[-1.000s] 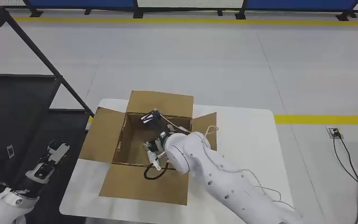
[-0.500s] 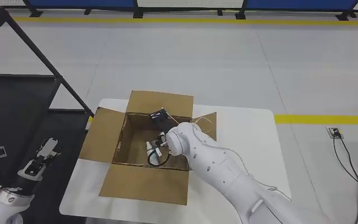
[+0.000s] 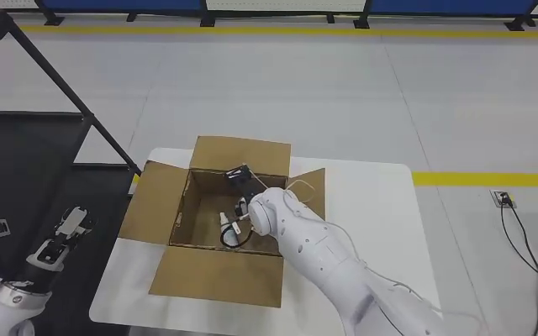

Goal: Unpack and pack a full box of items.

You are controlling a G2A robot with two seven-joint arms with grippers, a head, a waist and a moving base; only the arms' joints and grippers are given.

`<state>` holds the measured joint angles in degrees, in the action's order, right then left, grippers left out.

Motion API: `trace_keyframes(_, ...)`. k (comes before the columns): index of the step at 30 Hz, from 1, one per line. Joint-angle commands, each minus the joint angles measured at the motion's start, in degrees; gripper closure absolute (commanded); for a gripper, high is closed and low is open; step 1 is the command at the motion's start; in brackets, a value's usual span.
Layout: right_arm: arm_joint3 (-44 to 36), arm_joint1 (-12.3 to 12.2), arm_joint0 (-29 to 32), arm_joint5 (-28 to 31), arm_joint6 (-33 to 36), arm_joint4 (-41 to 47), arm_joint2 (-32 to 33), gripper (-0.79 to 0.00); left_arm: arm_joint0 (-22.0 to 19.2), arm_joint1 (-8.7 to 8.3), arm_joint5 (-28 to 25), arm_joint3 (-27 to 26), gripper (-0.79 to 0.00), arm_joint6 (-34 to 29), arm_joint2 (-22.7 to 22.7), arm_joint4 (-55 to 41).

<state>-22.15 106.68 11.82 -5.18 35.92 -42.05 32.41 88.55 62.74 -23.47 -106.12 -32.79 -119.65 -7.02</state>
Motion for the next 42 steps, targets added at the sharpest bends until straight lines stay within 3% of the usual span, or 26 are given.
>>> trace_keyframes(1,0.1,0.3,-0.1,1.5,-0.9,0.4,0.2,0.0,0.0,0.0,0.0,0.0,-0.785,0.0,0.0,0.0)
trace_keyframes(5,-0.6,0.3,-0.5,6.4,-2.6,1.2,1.2,0.0,0.0,0.0,0.0,0.0,-0.785,0.0,0.0,0.0)
trace_keyframes(8,-3.3,0.0,0.0,6.6,-4.0,0.0,1.5,0.0,0.0,0.0,0.0,0.0,-0.785,0.0,0.0,0.0)
trace_keyframes(13,-13.3,-1.8,3.2,1.8,-4.6,-4.3,2.5,0.0,0.0,0.0,0.0,0.0,-0.785,0.0,0.0,0.0)
trace_keyframes(17,-27.1,-5.1,8.0,-5.3,-0.8,-10.8,5.3,0.0,0.0,0.0,0.0,0.0,-0.785,0.0,0.0,0.0)
trace_keyframes(23,-55.8,-11.8,22.6,-15.4,8.4,-27.2,15.3,0.0,0.0,0.0,0.0,0.0,-0.785,0.0,0.0,0.0)
trace_keyframes(28,-80.8,-16.2,39.0,-16.6,15.4,-39.9,28.0,0.0,0.0,0.0,0.0,0.0,-0.785,0.0,0.0,0.0)
trace_keyframes(32,-94.1,-17.9,49.4,-16.9,17.9,-44.5,37.3,0.0,0.0,0.0,0.0,0.0,-0.785,0.0,0.0,0.0)
trace_keyframes(37,-99.6,-18.7,56.4,-19.7,18.2,-45.7,47.0,0.0,0.0,0.0,0.0,0.0,-0.785,0.0,0.0,0.0)
trace_keyframes(42,-95.2,-19.0,57.1,-19.1,19.7,-42.6,52.7,0.0,0.0,0.0,0.0,0.0,-0.785,0.0,0.0,0.0)
